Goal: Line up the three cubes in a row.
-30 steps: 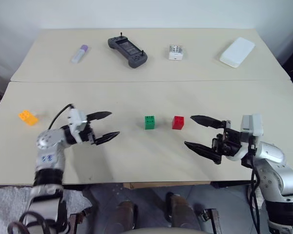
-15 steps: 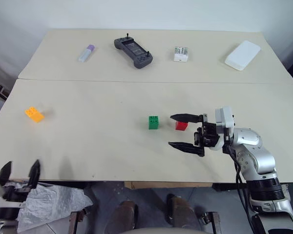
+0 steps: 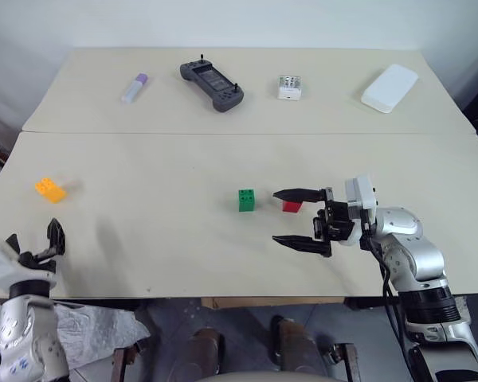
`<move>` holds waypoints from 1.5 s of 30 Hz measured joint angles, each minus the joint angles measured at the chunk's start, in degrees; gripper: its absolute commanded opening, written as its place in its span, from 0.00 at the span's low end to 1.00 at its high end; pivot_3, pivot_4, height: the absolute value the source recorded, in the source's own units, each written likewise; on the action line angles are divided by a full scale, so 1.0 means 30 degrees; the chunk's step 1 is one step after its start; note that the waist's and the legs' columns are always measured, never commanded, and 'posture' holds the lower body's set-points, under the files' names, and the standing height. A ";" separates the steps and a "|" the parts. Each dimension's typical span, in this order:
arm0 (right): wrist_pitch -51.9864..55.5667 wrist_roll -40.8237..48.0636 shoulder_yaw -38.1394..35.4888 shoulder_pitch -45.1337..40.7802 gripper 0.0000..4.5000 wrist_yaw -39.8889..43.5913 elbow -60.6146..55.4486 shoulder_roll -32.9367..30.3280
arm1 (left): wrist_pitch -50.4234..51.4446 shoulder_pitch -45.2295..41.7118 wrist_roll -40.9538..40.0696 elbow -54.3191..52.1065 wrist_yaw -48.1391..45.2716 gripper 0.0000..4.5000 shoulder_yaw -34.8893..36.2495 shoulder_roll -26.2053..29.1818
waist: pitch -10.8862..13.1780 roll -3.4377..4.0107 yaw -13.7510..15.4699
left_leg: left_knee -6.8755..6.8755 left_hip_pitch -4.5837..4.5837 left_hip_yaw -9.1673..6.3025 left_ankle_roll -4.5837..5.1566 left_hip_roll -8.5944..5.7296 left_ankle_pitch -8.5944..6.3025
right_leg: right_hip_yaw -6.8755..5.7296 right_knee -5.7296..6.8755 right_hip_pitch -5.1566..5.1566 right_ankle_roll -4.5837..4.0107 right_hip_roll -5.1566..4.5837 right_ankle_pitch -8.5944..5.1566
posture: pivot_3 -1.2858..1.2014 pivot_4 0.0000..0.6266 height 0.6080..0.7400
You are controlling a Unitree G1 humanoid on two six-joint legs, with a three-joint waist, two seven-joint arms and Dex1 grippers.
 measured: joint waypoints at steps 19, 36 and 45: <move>0.0160 -0.0271 0.0115 0.0195 1.00 -0.0956 -0.0554 0.0257 | -0.0626 -0.7703 0.3236 0.8201 0.4999 0.99 -0.1350 0.0961 | -0.0007 -0.0012 0.0007 | 0.0001 -0.0011 0.0009 -0.0008 -0.0073 -0.0002 | -0.0011 -0.0011 -0.0023 0.0007 0.0003 0.0004 | 0.52 0.24 1.00; 0.0138 -0.0291 0.0115 0.0655 1.00 -0.1582 -0.0851 0.0471 | -0.2223 -0.7768 0.2769 0.9583 0.2622 0.33 -0.2060 0.1764 | -0.0008 -0.0012 -0.0048 | -0.0002 -0.0013 0.0005 -0.0011 -0.0038 0.0000 | -0.0012 -0.0008 -0.0028 0.0011 -0.0011 0.0005 | 0.52 0.24 1.00; 0.0083 -0.0338 -0.0392 0.1545 1.00 -0.2147 -0.1536 0.0130 | -0.4142 -0.9024 -0.0187 0.8906 -1.1529 0.33 -0.5072 0.5236 | -0.0006 -0.0014 0.0040 | 0.0021 -0.0028 -0.0022 0.0000 -0.0047 0.0006 | -0.0057 -0.0021 0.0006 0.0010 -0.0038 0.0005 | 0.52 0.24 1.00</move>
